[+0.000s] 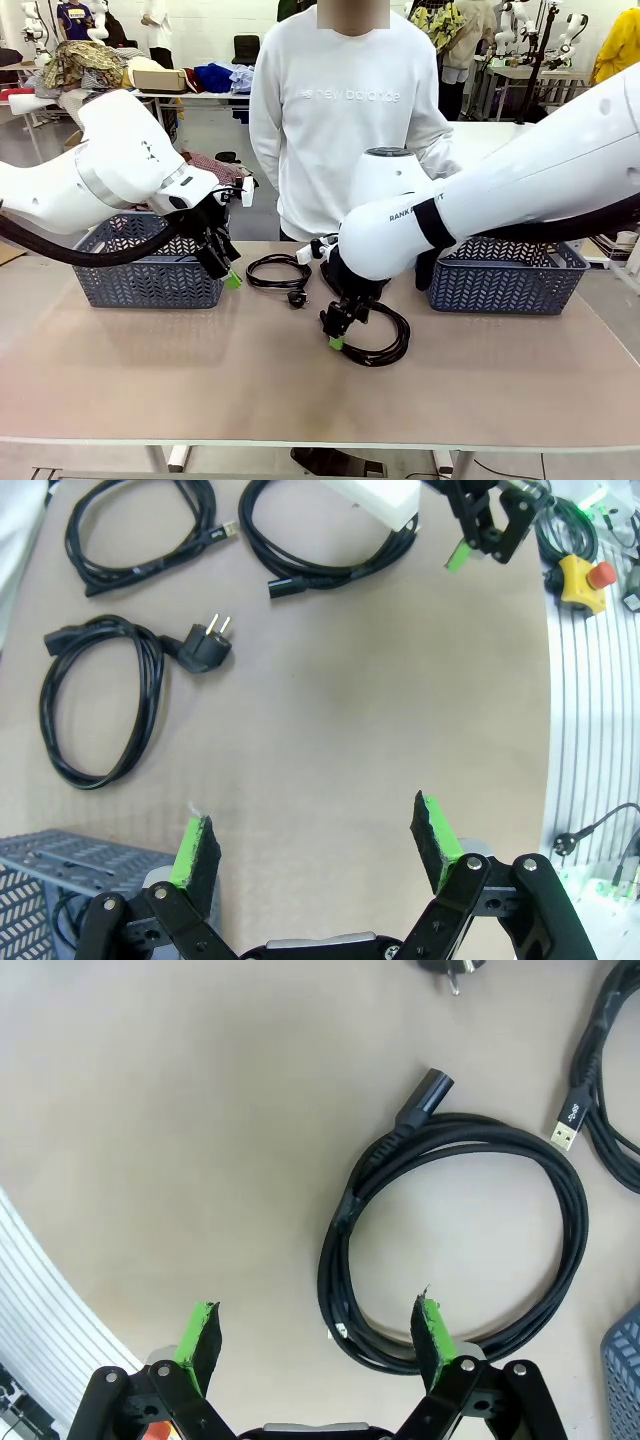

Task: Organize the cables according to human instructions.
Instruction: Pick up a bundle of cables and place it in the basket indicated by the human.

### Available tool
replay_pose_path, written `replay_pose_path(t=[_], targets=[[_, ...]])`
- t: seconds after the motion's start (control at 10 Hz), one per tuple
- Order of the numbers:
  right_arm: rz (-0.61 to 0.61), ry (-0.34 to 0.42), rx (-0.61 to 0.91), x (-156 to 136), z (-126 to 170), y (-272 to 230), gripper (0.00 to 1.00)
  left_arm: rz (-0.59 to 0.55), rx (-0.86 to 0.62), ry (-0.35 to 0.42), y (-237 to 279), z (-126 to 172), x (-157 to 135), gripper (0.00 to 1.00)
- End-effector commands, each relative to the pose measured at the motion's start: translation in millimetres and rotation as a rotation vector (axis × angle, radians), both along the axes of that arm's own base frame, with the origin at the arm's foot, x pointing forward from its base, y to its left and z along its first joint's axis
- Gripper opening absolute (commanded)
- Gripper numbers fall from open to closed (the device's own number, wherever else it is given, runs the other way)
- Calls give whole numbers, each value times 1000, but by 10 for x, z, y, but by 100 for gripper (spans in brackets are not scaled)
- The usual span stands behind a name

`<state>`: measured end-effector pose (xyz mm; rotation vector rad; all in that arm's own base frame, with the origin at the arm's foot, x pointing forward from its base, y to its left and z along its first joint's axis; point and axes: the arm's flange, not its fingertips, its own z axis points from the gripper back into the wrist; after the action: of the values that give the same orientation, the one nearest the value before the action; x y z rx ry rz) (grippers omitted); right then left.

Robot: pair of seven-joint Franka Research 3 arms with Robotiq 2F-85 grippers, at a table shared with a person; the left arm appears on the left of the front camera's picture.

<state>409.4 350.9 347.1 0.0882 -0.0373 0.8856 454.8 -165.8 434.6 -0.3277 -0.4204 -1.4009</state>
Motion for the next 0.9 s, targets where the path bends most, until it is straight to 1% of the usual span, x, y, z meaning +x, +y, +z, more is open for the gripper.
replay_pose_path(t=[0.0,0.5,0.8], targets=[[-27,-41,-29,70,-51,127,100,2,-1,0,12,9,9,100],[-63,-57,-35,173,-315,180,100,2,-1,0,12,9,9,100],[-79,-66,-44,220,-402,191,100,2,-1,0,12,9,9,100]])
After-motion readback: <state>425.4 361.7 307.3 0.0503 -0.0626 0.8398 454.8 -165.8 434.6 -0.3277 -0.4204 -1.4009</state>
